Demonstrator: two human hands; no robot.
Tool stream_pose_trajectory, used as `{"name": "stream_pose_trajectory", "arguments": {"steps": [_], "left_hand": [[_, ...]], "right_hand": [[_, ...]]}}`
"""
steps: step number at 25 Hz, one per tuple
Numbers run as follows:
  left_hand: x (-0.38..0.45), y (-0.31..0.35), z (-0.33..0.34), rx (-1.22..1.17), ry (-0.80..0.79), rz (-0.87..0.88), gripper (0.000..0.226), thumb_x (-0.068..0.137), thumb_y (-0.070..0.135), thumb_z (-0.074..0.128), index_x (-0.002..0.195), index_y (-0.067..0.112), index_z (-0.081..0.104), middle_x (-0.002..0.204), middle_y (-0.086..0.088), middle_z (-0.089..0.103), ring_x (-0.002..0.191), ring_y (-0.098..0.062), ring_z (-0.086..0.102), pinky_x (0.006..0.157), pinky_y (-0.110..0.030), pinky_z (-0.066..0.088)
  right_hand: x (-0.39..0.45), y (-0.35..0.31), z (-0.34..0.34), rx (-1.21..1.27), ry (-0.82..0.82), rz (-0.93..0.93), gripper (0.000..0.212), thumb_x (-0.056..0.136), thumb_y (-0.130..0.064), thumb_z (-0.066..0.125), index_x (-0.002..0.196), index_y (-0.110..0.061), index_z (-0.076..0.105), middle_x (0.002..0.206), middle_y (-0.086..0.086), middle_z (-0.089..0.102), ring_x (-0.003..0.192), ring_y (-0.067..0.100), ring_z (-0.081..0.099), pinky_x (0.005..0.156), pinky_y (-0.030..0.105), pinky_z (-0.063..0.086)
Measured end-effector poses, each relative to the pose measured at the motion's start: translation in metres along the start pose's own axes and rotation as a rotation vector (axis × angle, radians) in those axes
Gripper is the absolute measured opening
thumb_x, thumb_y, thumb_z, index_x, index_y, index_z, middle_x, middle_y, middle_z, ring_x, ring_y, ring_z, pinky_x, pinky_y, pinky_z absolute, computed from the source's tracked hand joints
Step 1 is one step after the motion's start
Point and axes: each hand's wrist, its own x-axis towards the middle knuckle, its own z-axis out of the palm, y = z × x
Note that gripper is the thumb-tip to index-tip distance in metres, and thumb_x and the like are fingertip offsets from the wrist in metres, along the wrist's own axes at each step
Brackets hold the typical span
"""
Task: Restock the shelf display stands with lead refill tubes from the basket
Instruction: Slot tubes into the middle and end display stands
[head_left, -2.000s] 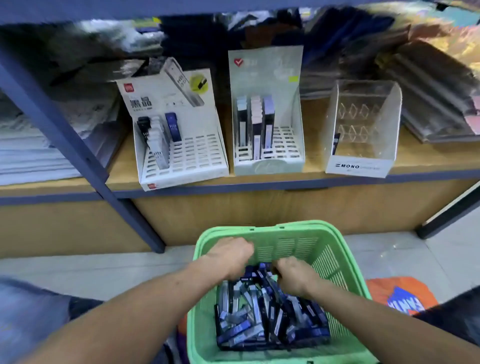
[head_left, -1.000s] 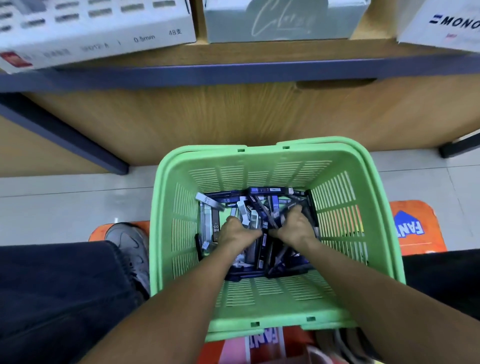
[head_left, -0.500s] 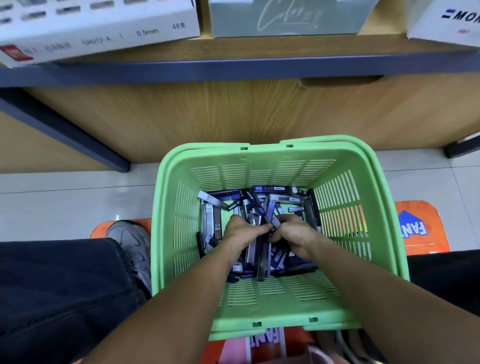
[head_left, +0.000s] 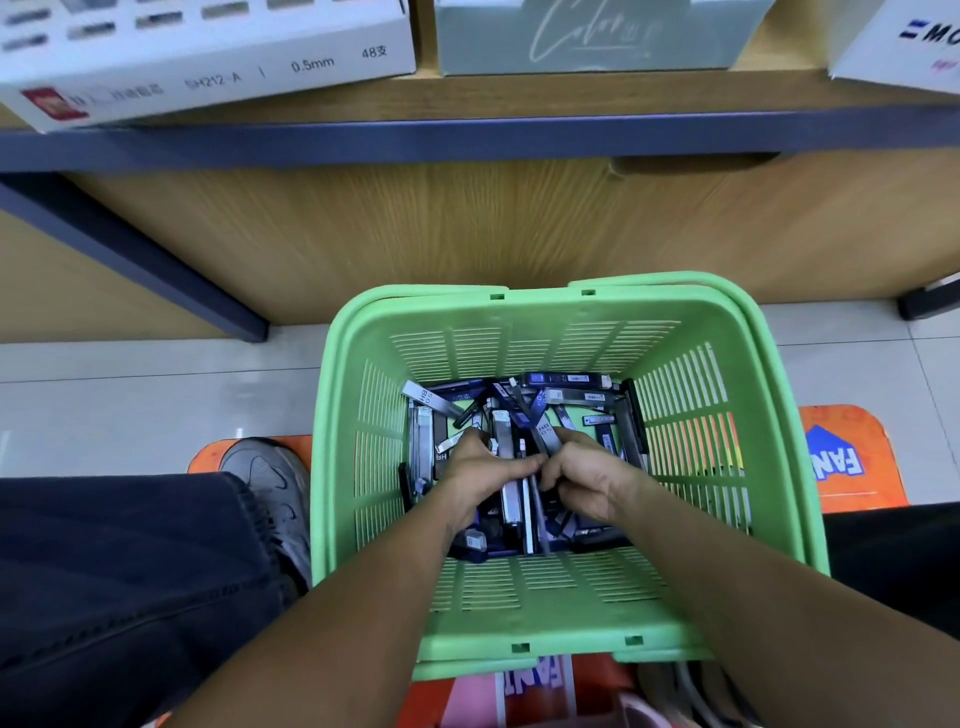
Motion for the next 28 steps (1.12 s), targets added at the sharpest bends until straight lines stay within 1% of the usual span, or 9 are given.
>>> {"name": "stream_pose_trajectory", "arguments": {"steps": [3, 5, 8, 12, 16, 19, 24, 26, 28], "left_hand": [[-0.002, 0.001, -0.001, -0.127, -0.011, -0.016, 0.117, 0.042, 0.055, 0.097, 0.139, 0.016, 0.046, 0.135, -0.002, 0.061, 0.120, -0.022, 0.058, 0.101, -0.037, 0.049], [-0.006, 0.003, -0.002, -0.184, -0.029, -0.012, 0.128, 0.050, 0.050, 0.097, 0.154, 0.019, 0.029, 0.151, -0.002, 0.046, 0.136, -0.027, 0.046, 0.111, -0.042, 0.041], [-0.002, -0.001, -0.005, -0.278, -0.040, -0.009, 0.124, 0.062, 0.034, 0.094, 0.158, 0.021, 0.018, 0.159, -0.007, 0.035, 0.143, -0.027, 0.037, 0.114, -0.042, 0.033], [-0.004, 0.003, -0.003, -0.330, 0.007, -0.010, 0.105, 0.075, 0.021, 0.084, 0.158, 0.019, 0.020, 0.162, -0.007, 0.028, 0.144, -0.028, 0.034, 0.113, -0.041, 0.032], [-0.009, 0.009, -0.007, -0.389, 0.056, -0.008, 0.098, 0.078, 0.018, 0.080, 0.157, 0.021, 0.022, 0.159, -0.009, 0.033, 0.140, -0.029, 0.040, 0.110, -0.042, 0.035], [-0.015, 0.014, -0.013, -0.356, 0.038, 0.031, 0.101, 0.074, 0.015, 0.082, 0.156, 0.022, 0.023, 0.155, -0.004, 0.037, 0.136, -0.030, 0.045, 0.110, -0.045, 0.040], [-0.035, 0.030, -0.016, -0.207, 0.002, 0.106, 0.112, 0.054, 0.027, 0.089, 0.151, 0.025, 0.034, 0.147, -0.004, 0.050, 0.126, -0.028, 0.056, 0.105, -0.045, 0.047], [-0.035, 0.031, -0.017, -0.119, -0.007, 0.159, 0.105, 0.049, 0.028, 0.089, 0.144, 0.024, 0.045, 0.134, -0.003, 0.062, 0.113, -0.024, 0.065, 0.096, -0.047, 0.055], [-0.052, 0.040, -0.021, -0.014, -0.037, 0.212, 0.072, 0.063, 0.011, 0.084, 0.129, 0.020, 0.058, 0.110, 0.000, 0.072, 0.097, -0.020, 0.071, 0.087, -0.045, 0.060]], "right_hand": [[0.002, 0.001, 0.006, 0.035, 0.008, -0.014, 0.104, 0.077, 0.038, 0.034, 0.162, -0.016, 0.007, 0.155, 0.023, 0.038, 0.146, 0.035, 0.034, 0.119, 0.042, 0.028], [0.005, 0.002, 0.006, 0.075, 0.017, -0.033, 0.105, 0.076, 0.039, 0.034, 0.162, -0.016, 0.006, 0.146, 0.022, 0.048, 0.140, 0.033, 0.041, 0.119, 0.042, 0.028], [0.007, 0.001, 0.004, 0.133, 0.018, -0.040, 0.099, 0.077, 0.039, 0.037, 0.159, -0.011, 0.017, 0.120, 0.019, 0.062, 0.117, 0.027, 0.056, 0.112, 0.038, 0.036], [0.012, -0.003, 0.002, -0.036, 0.035, -0.048, 0.076, 0.075, 0.034, 0.044, 0.140, -0.005, 0.047, 0.118, 0.020, 0.068, 0.114, 0.034, 0.063, 0.085, 0.035, 0.053], [0.011, -0.004, -0.009, -0.210, 0.115, -0.054, 0.074, 0.073, 0.025, 0.051, 0.140, -0.008, 0.048, 0.113, 0.026, 0.068, 0.090, 0.033, 0.065, 0.067, 0.042, 0.053], [0.000, -0.012, -0.012, -0.341, 0.203, -0.112, 0.050, 0.078, 0.020, 0.053, 0.122, -0.004, 0.057, 0.102, 0.021, 0.069, 0.076, 0.033, 0.064, 0.062, 0.041, 0.052], [-0.009, -0.027, -0.003, -0.663, 0.349, -0.329, 0.049, 0.081, 0.012, 0.056, 0.125, -0.011, 0.060, 0.115, 0.007, 0.067, 0.105, 0.026, 0.065, 0.094, 0.042, 0.057], [-0.017, -0.032, 0.001, -0.577, 0.281, -0.405, 0.052, 0.083, 0.014, 0.056, 0.129, -0.009, 0.058, 0.116, 0.006, 0.066, 0.110, 0.026, 0.064, 0.091, 0.038, 0.057], [-0.030, -0.037, 0.004, -0.429, 0.140, -0.463, 0.062, 0.082, 0.018, 0.057, 0.136, -0.012, 0.055, 0.120, 0.007, 0.067, 0.108, 0.025, 0.066, 0.078, 0.027, 0.057]]}}
